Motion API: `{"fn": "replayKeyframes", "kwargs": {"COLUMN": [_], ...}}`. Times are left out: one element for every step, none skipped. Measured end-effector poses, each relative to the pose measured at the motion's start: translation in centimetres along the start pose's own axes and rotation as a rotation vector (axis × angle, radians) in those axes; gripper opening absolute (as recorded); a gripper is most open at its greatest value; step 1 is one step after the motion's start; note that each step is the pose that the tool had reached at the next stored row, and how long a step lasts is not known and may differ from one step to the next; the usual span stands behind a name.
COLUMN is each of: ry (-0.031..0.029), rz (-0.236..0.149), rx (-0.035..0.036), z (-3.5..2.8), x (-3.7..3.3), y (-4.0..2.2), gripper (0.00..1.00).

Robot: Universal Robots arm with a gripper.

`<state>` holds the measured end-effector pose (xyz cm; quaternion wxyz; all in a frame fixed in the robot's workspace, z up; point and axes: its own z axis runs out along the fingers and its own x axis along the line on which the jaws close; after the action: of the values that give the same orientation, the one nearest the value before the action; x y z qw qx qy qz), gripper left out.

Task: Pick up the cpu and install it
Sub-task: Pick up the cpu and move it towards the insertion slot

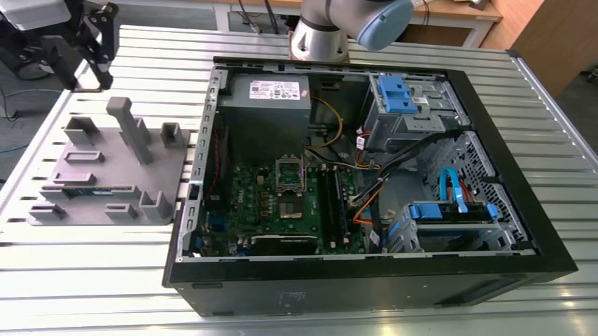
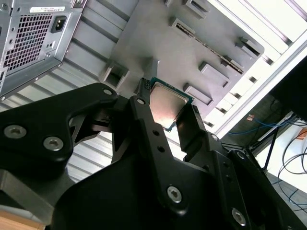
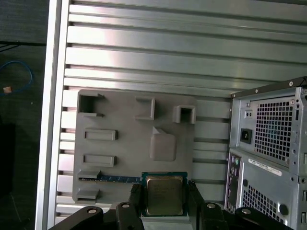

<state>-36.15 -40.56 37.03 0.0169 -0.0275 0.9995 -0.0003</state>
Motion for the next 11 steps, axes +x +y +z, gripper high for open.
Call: {"fn": "replayKeyframes", "kwargs": {"ry": [0.0000,0.0000,0.0000,0.0000,0.0000,0.0000,0.0000,0.0000,0.0000,0.0000,0.0000], "rz": [0.000,0.000,0.000,0.000,0.000,0.000,0.000,0.000,0.000,0.000,0.000], "rx": [0.0000,0.0000,0.0000,0.0000,0.0000,0.0000,0.0000,0.0000,0.0000,0.0000,0.0000], "z": [0.00,0.01,0.01,0.01,0.01,0.01,0.02,0.02,0.02,0.03,0.03], "x": [-0.08,-0.15,-0.22,-0.29,-0.36,-0.44,-0.52,-0.60,-0.67,-0.75,-0.82], "y": [0.00,-0.01,-0.01,-0.01,-0.02,-0.02,-0.03,-0.03,-0.04,-0.04,-0.04], "gripper": [0.47,0.47,0.47,0.47,0.47,0.47,0.47,0.47,0.47,0.47,0.47]}}
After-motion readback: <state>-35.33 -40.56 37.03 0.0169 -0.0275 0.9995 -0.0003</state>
